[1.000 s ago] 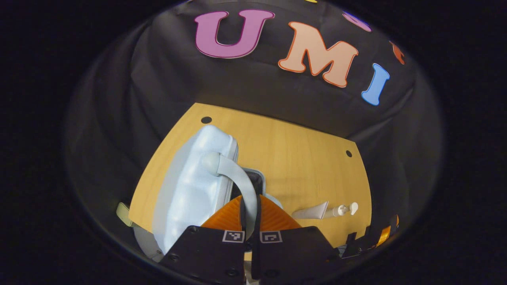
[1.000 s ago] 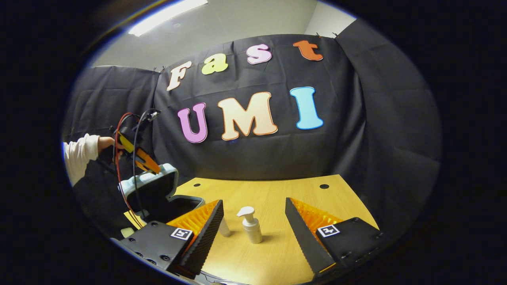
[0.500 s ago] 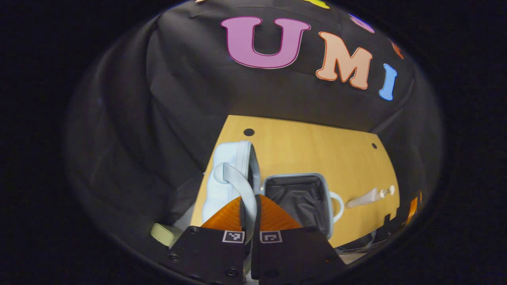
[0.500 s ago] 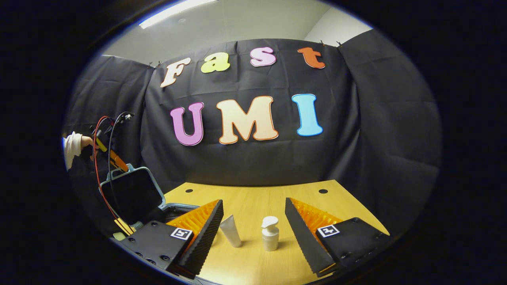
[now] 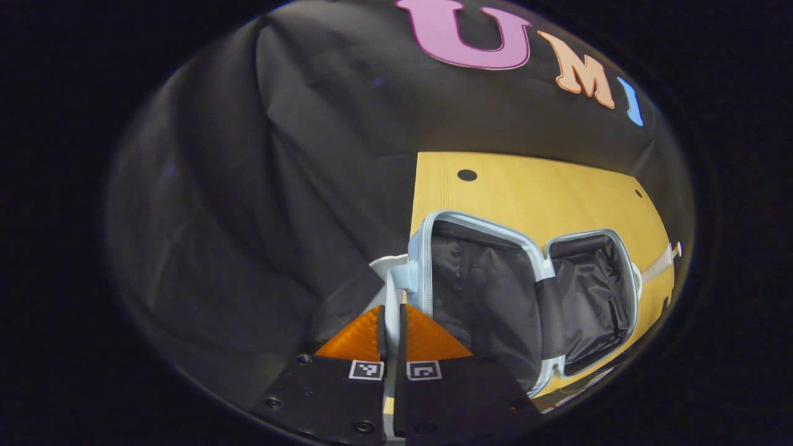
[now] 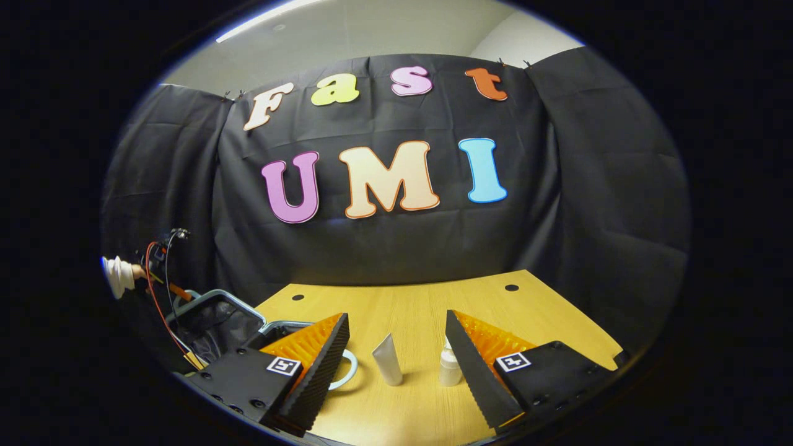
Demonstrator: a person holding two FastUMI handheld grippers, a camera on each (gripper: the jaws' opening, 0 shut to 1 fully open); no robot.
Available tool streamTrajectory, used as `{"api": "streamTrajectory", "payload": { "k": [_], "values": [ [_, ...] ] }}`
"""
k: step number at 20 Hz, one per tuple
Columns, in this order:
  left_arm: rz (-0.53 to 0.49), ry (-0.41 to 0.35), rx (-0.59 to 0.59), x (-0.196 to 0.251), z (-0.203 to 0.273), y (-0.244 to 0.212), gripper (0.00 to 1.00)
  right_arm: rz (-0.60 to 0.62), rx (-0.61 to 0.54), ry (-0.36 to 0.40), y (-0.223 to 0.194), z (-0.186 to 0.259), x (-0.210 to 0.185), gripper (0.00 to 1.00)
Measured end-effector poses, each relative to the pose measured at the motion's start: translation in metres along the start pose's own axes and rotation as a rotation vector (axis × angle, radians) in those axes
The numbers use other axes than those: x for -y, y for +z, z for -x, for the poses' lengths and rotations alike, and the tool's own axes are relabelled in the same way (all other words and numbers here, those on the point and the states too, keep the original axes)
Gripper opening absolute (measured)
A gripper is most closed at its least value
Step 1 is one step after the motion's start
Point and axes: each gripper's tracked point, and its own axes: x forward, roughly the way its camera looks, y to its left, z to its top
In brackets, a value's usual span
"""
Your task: First open the suitcase, pack the skin care products into it, and then close the suitcase.
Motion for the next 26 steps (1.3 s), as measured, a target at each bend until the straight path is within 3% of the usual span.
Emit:
{"api": "streamTrajectory", "payload": {
  "k": [7, 10, 12, 13, 18, 21, 26],
  "values": [
    [0.096, -0.092, -0.056, -0.016, -0.068, -0.057, 0.00, 0.010, -0.052, -0.032, -0.016, -0.007, -0.003, 0.98],
    [0.079, -0.062, -0.035, -0.023, -0.082, -0.064, 0.01, -0.011, -0.068, -0.035, -0.025, -0.010, -0.006, 0.98],
    [0.075, -0.047, -0.030, -0.025, -0.078, -0.062, 0.11, -0.005, -0.065, -0.045, -0.027, -0.009, -0.005, 0.98],
    [0.061, -0.036, -0.005, -0.026, -0.075, -0.055, 0.11, -0.004, -0.063, -0.050, -0.028, -0.008, -0.004, 0.98],
    [-0.078, 0.127, 0.197, -0.035, -0.025, 0.011, 0.97, -0.028, -0.054, -0.081, -0.026, -0.002, 0.004, 0.98],
    [-0.116, 0.124, 0.362, 0.011, 0.024, 0.058, 0.98, -0.044, -0.057, -0.096, -0.029, -0.002, 0.012, 0.98],
    [-0.091, -0.045, 0.617, 0.160, 0.089, 0.109, 0.97, -0.069, -0.063, -0.105, -0.040, -0.007, 0.032, 0.98]
  ]
}}
